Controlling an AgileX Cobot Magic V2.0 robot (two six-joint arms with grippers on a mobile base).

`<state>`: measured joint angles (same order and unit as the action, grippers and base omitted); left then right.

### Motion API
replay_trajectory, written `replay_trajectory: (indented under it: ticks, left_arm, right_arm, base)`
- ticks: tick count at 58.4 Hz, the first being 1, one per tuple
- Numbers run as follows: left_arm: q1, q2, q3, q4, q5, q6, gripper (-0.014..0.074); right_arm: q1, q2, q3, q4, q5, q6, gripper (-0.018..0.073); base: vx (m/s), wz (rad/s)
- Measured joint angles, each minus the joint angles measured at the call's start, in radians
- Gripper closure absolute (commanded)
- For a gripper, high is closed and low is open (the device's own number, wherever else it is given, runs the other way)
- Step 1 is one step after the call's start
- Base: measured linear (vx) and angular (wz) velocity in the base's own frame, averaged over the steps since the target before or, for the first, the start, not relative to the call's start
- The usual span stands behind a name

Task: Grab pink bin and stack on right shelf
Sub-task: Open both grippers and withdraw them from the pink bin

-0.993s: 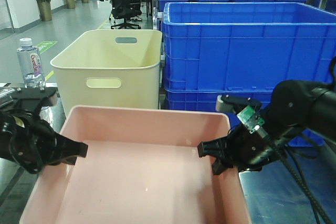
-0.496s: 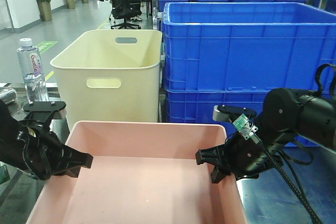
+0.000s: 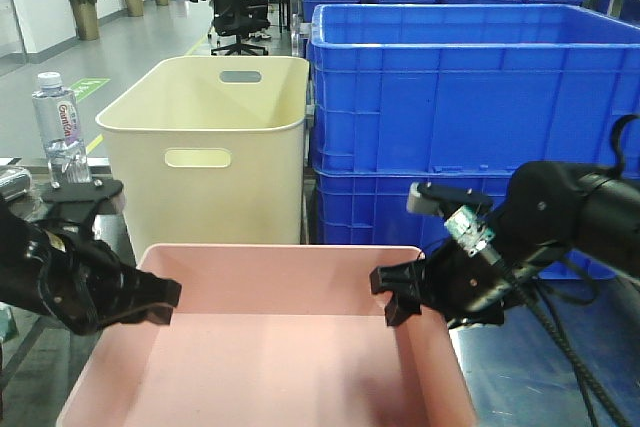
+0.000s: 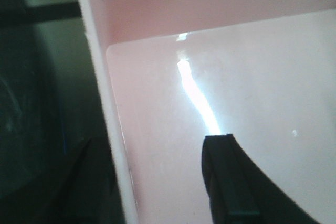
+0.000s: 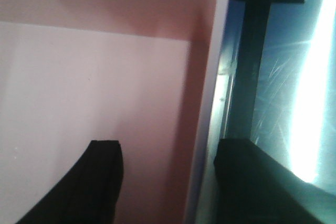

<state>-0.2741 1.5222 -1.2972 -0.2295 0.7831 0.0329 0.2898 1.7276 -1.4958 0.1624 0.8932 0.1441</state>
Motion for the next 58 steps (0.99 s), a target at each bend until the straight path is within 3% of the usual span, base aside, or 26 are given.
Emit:
replay_trajectory:
  ticks: [14,30,39,58]
  left_arm:
    - [0.0,-0.219,0.019,0.015,-0.186,0.023,0.0328]
    - [0.0,-0.508,0.253,0.021,-0.392,0.067,0.0608]
    - [0.0,-0.625,0.364,0.021,-0.464,0.068,0.0605]
    - [0.0,-0.665,0.404,0.021,-0.442,0.068,0.0605]
  right_arm:
    - [0.0,-0.218,0.001,-0.094,-0.066,0.001,0.0202]
    - [0.0,-0.416,0.155,-0.148,-0.195,0.001,0.0325]
    - [0.0,-0.446,0.212,-0.148,-0.215,0.001,0.0361]
    - [0.0,-0.447,0.216,-0.148,-0.181,0.001,0.0363]
  base:
    - [0.0,0.0]
    - [0.0,0.0]
    - [0.0,0.0]
    - [0.0,0.0]
